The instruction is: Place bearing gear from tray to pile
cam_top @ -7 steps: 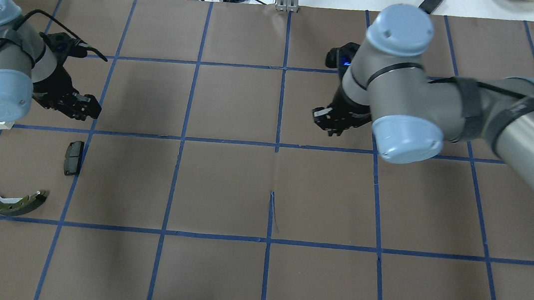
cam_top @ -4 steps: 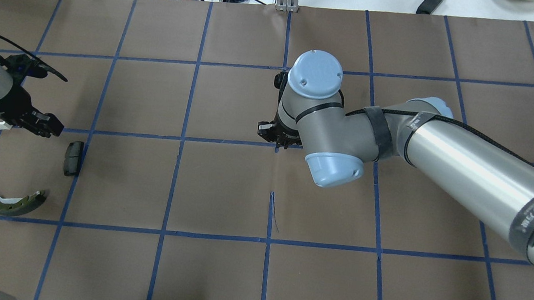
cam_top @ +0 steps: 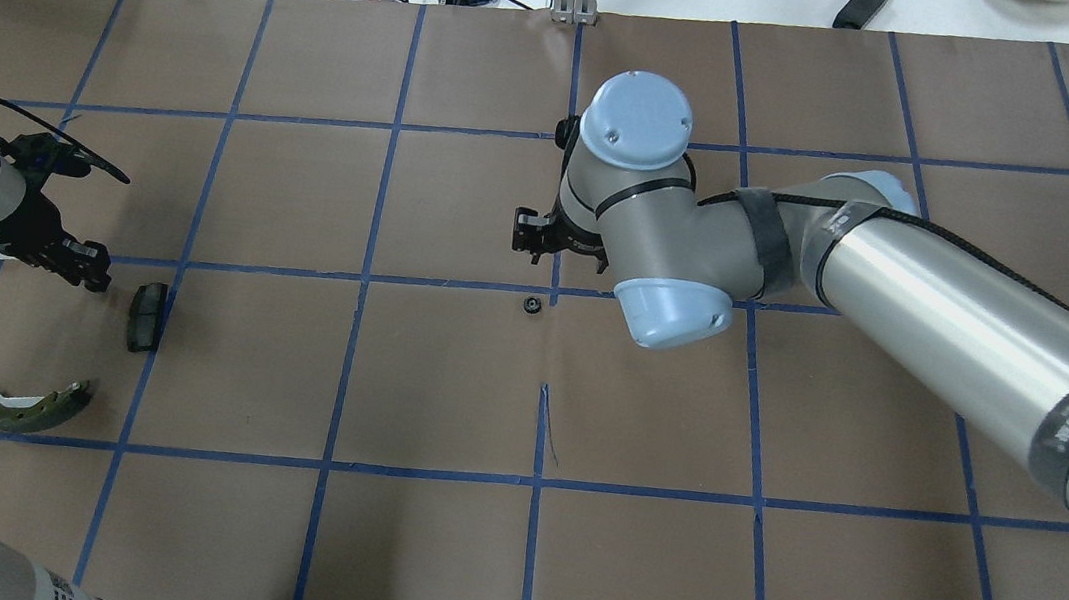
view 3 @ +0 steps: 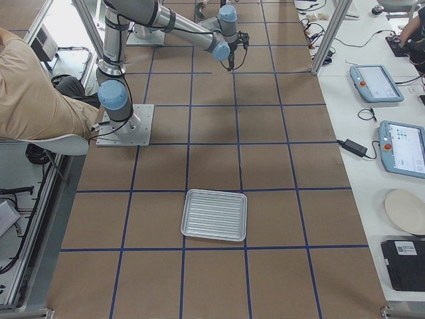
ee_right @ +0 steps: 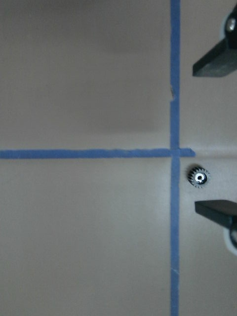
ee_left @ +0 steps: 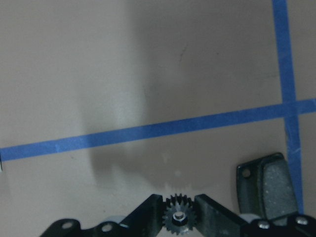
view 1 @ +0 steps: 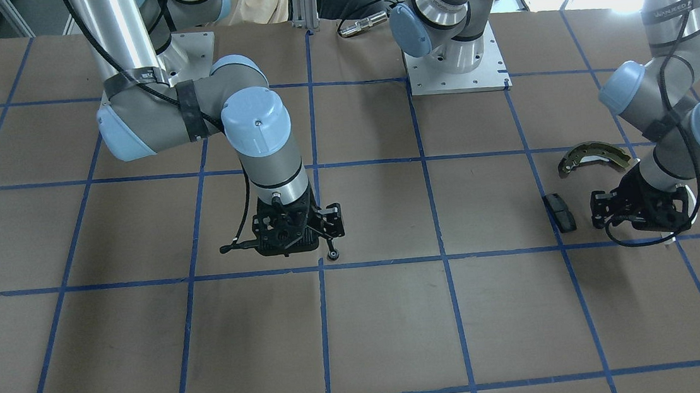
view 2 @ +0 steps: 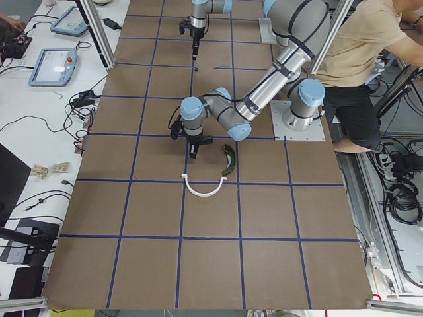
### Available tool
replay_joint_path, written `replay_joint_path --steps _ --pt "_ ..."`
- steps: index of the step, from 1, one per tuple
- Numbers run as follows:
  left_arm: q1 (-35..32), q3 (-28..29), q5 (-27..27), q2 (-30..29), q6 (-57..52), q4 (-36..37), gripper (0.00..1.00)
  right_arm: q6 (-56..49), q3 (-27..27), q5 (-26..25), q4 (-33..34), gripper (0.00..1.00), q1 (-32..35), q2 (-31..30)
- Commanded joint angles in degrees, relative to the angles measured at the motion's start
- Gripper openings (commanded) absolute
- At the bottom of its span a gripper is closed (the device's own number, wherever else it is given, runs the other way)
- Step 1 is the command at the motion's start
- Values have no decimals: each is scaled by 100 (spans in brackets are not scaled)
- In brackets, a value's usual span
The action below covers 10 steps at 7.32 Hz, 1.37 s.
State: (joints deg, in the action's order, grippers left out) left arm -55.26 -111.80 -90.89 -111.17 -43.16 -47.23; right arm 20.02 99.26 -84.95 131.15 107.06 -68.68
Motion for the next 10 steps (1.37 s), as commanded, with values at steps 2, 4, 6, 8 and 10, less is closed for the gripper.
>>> replay_joint_path --steps 2,4,6,8,10 --pt "-639 411 -61 428 1066 -686 100 -1164 -1432 -83 -2982 100 -1228 -908" --pt "-2331 1157 -96 509 3233 -1567 100 -1632 -1751 -100 -4065 100 -1757 -1566" --pt "-3592 1450 78 246 4817 -1527 100 -1450 -1699 -118 -4291 100 -1750 -1834" --pt "-4533 1696 545 -122 5283 -1500 100 -1527 -1664 -423 -4353 100 -1724 -1912" --pt "-5108 1487 458 -352 5300 -1360 100 -1580 -1446 -812 -4406 100 -1715 -2087"
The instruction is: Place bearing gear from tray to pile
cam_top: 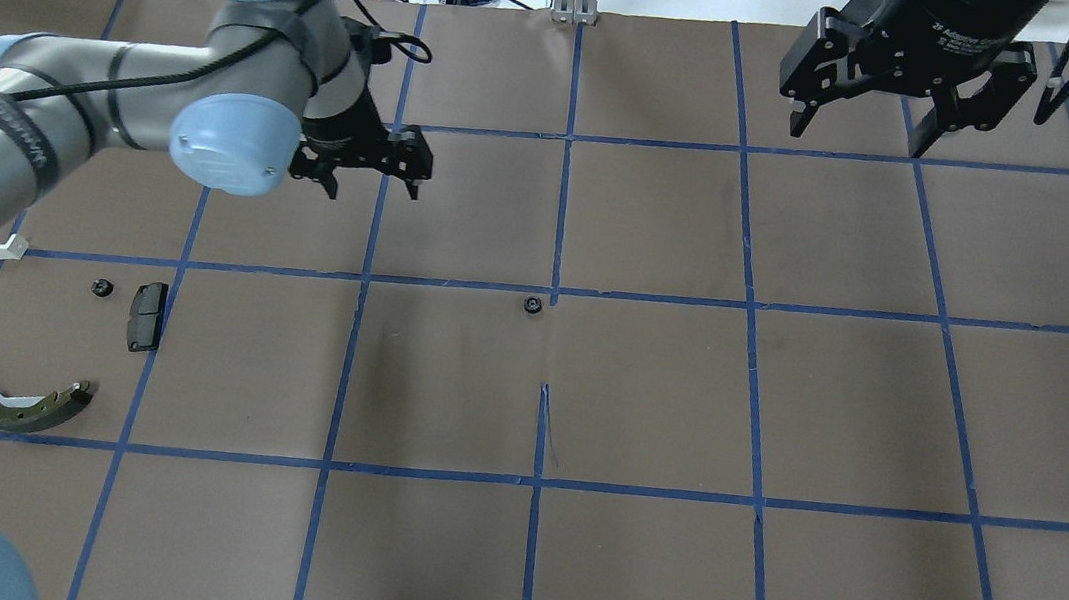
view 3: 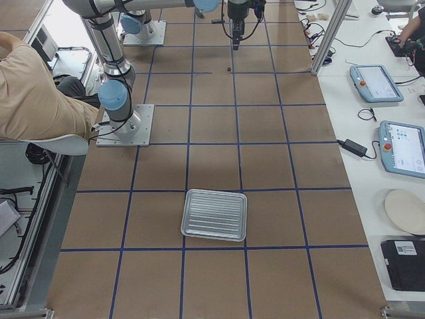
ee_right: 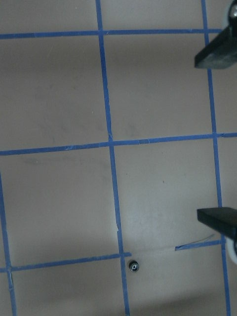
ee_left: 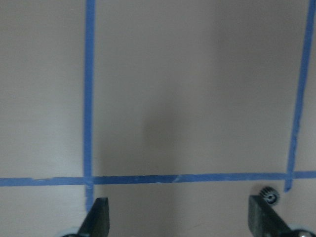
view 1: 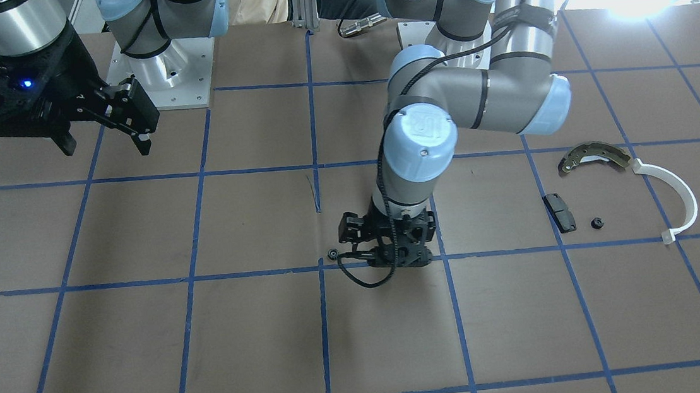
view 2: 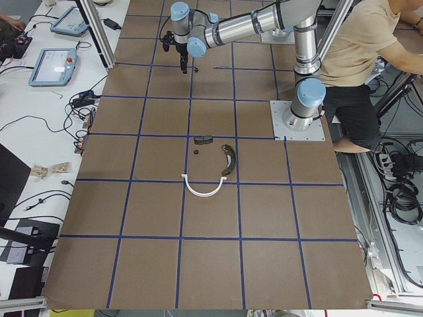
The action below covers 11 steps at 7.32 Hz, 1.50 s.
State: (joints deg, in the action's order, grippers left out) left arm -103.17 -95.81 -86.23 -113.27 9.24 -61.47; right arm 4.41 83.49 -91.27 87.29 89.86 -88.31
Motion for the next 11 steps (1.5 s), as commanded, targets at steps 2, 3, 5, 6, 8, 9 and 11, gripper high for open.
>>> replay_joint_path --steps 2,3,5,6,8,9,11 --pt "-388 -533 18 -458 576 1053 100 -27 238 -207 60 100 -3 -134" --pt "-475 -613 9 -555 709 1180 100 -27 238 -181 68 100 -3 -134" --pt "-792 -570 -8 -748 1184 1469 100 -19 238 -154 86 100 5 -143" --pt "-819 -553 -121 -810 1150 1541 100 -19 238 -146 86 100 5 -143" --pt "-819 -518 -325 -837 1394 1550 93 -19 238 -145 77 100 -3 -143" --pt "-819 -491 -325 -837 1396 1628 93 -19 238 -145 77 100 5 -143" --pt "-819 -482 -316 -846 1414 1629 70 -19 238 -137 77 100 -3 -143"
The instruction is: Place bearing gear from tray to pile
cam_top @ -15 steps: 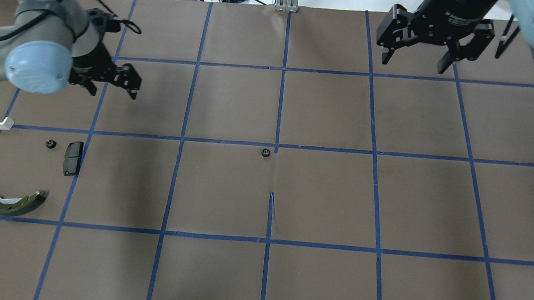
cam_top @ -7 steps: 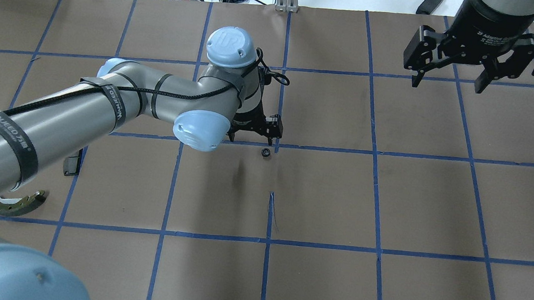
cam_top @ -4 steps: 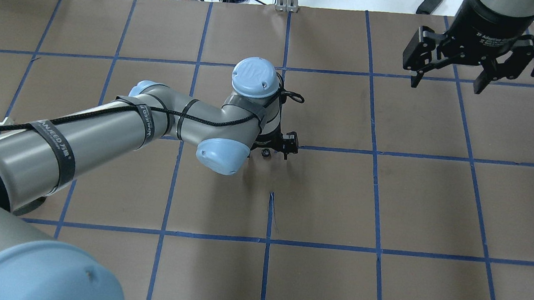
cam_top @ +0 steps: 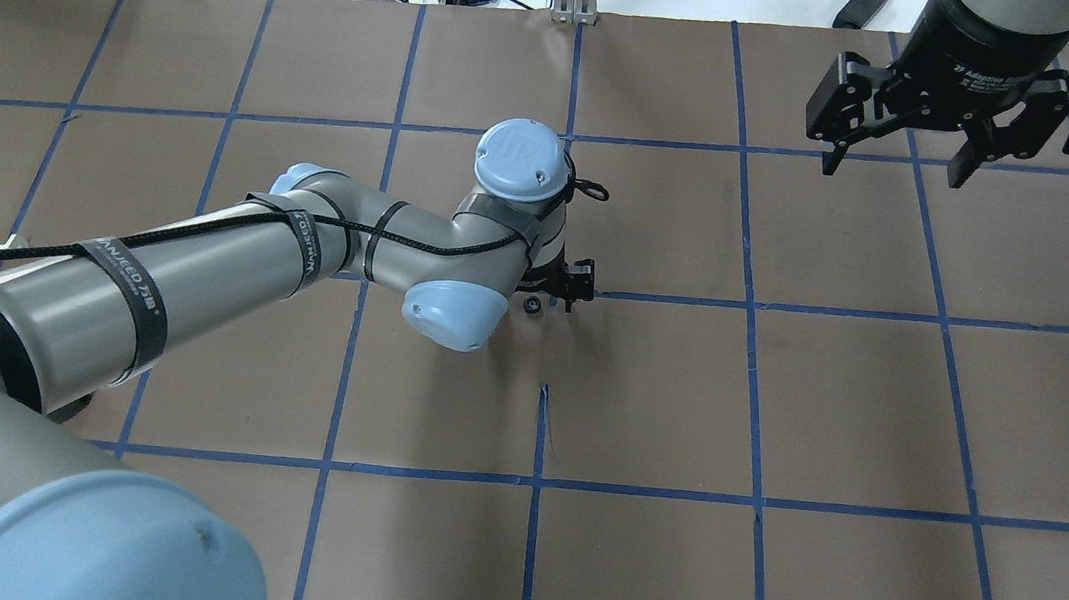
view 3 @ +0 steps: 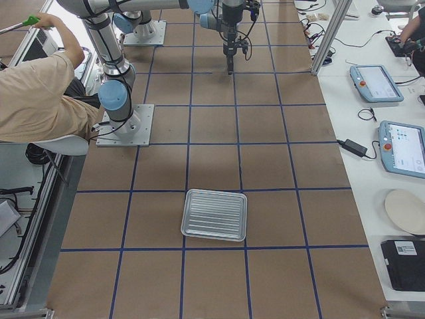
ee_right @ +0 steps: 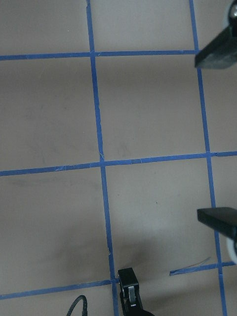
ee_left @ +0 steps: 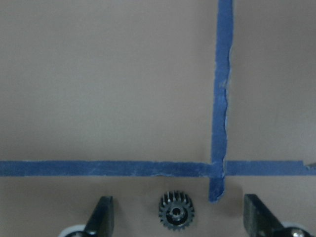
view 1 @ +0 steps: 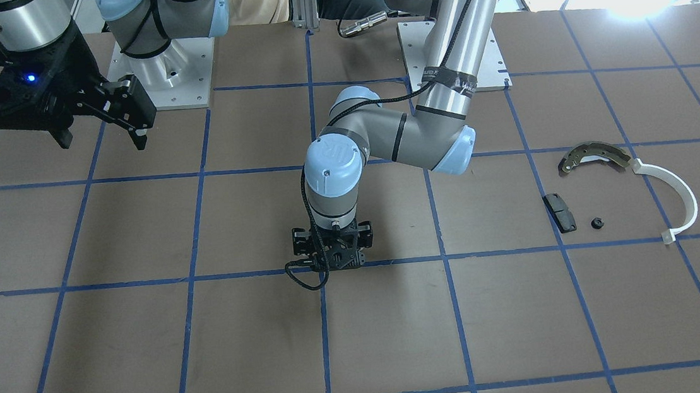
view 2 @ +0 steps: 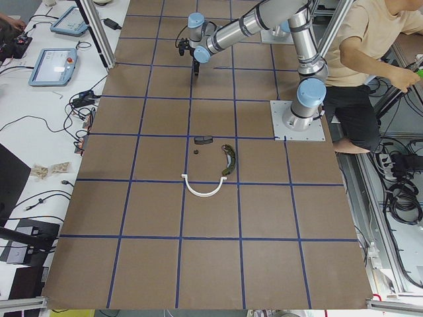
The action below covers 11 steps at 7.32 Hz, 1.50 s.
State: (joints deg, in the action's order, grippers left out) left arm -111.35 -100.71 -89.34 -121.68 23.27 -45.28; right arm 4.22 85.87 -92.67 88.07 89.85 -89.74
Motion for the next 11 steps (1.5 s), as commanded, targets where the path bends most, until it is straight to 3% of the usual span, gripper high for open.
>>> replay_joint_path --steps 1,2,4,6,8,11 --pt "0 7 -4 21 -7 10 43 0 0 3 -1 100 6 0" --pt "0 7 -13 30 -7 10 21 0 0 -5 -1 100 -3 0" --pt "17 -1 -4 152 -16 -7 7 0 0 3 -1 100 -3 0" --pt "200 25 30 380 -103 -121 4 0 0 3 -1 100 -3 0" --pt "1102 -124 293 932 -610 -462 5 0 0 -6 -1 100 -3 9" --pt "2946 -701 250 1654 -3522 -983 4 0 0 -6 -1 100 -3 9"
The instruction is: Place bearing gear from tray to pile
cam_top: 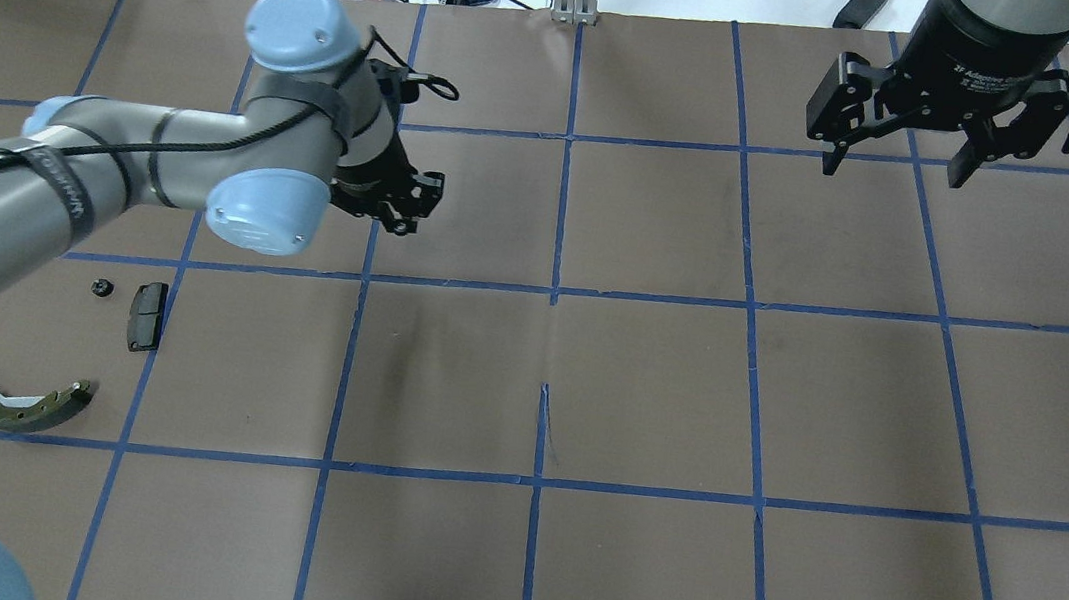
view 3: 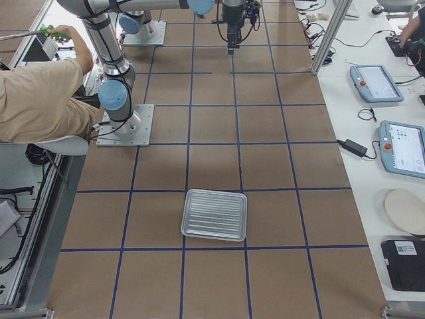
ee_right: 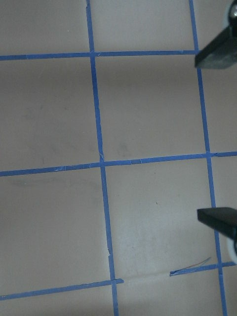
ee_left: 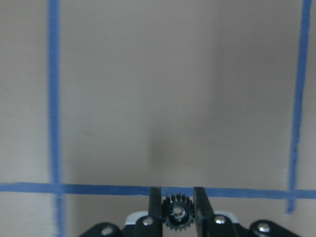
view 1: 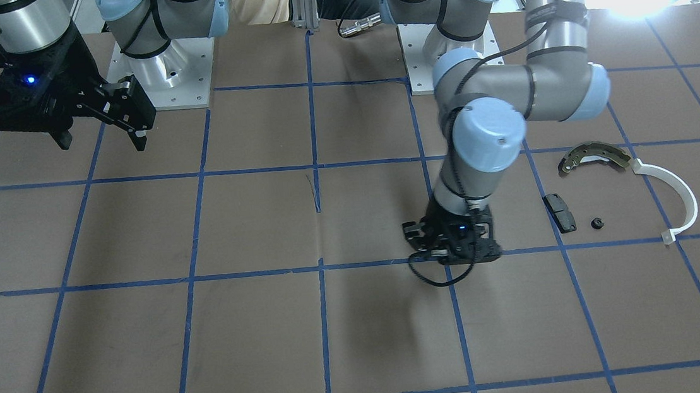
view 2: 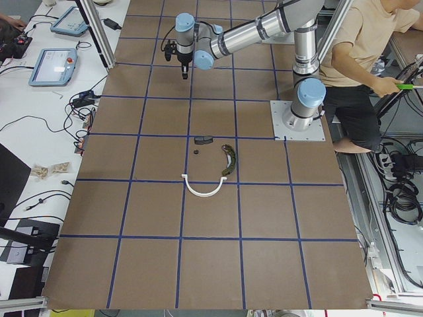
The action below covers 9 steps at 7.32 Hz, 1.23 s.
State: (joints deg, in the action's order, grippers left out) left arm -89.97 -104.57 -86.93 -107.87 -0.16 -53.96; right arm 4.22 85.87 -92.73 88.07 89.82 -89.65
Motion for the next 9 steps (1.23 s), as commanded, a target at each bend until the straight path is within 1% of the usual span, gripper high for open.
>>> replay_joint_path --steps 1,2,3,4,5,6,8,9 --pt "1389 -536 -43 371 -1875 -2 4 0 0 0 0 100 0 0" --pt "1986 -547 -183 354 -2422 34 4 0 0 0 0 100 0 0" --pt "2662 -538 -176 206 -3454 69 4 0 -9 9 0 100 0 0" --pt "3165 -521 -175 83 -4126 304 4 0 -9 0 0 100 0 0" --pt "3414 -512 -175 -40 -4411 455 4 0 -9 0 0 100 0 0" --pt "3616 -494 -175 -250 -4718 752 4 0 0 0 9 100 -8 0" --pt "3724 -468 -132 -603 -4721 878 5 0 -9 0 9 100 -8 0" --pt "3741 -381 -158 -621 -4756 878 9 0 -9 0 9 100 -8 0"
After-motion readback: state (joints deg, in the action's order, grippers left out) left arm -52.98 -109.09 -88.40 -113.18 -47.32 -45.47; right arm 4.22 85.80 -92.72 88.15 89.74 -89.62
